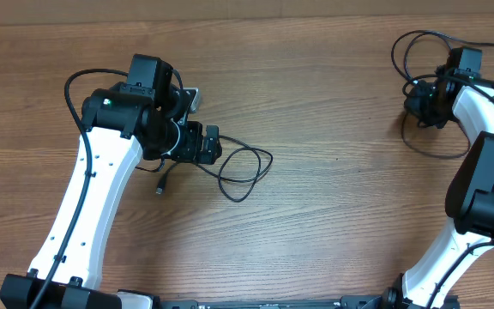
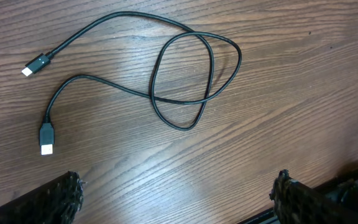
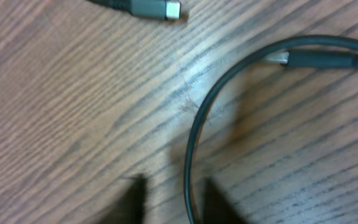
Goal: Untangle cables
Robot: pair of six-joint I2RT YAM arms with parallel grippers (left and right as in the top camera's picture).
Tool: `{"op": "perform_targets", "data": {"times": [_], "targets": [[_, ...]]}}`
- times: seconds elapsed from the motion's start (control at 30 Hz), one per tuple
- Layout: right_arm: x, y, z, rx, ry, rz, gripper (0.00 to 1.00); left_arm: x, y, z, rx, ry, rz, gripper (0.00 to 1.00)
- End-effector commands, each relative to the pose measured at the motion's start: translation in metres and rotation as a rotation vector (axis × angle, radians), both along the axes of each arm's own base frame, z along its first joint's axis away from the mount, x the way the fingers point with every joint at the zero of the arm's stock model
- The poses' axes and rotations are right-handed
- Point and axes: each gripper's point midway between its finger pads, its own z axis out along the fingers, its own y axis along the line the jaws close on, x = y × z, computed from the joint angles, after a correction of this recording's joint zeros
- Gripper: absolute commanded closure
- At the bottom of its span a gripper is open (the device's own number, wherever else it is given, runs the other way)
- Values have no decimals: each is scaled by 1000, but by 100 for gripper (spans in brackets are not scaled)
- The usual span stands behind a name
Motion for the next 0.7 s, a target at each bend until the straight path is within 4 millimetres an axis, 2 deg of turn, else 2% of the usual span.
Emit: {"op": "perform_targets", "data": {"times": [0.0,0.03,0.07,0.23,0.4,0.5,0.67], "targets": [[2,-7,9,-3,-14,-12,24,3,-2,4,0,-12,3,0],[1,-8,9,-1,-8,-13,7,3,-2,4,0,-12,3,0],[-2,-9,9,1,-1,-17,0,3,-2,4,0,-12,3,0],[-12,-20,10,11,22,-54,0,2,-2,4,1,-9,3,0],[-26,-44,18,49,33,-196,0,1,-2,4,3,-1,3,0],[-37,-63,29,71,28,-299,0,1,-2,4,2,-2,3,0],[-65,-108,43,66,22,-431,0,0,-2,3,4,3,3,0]]}}
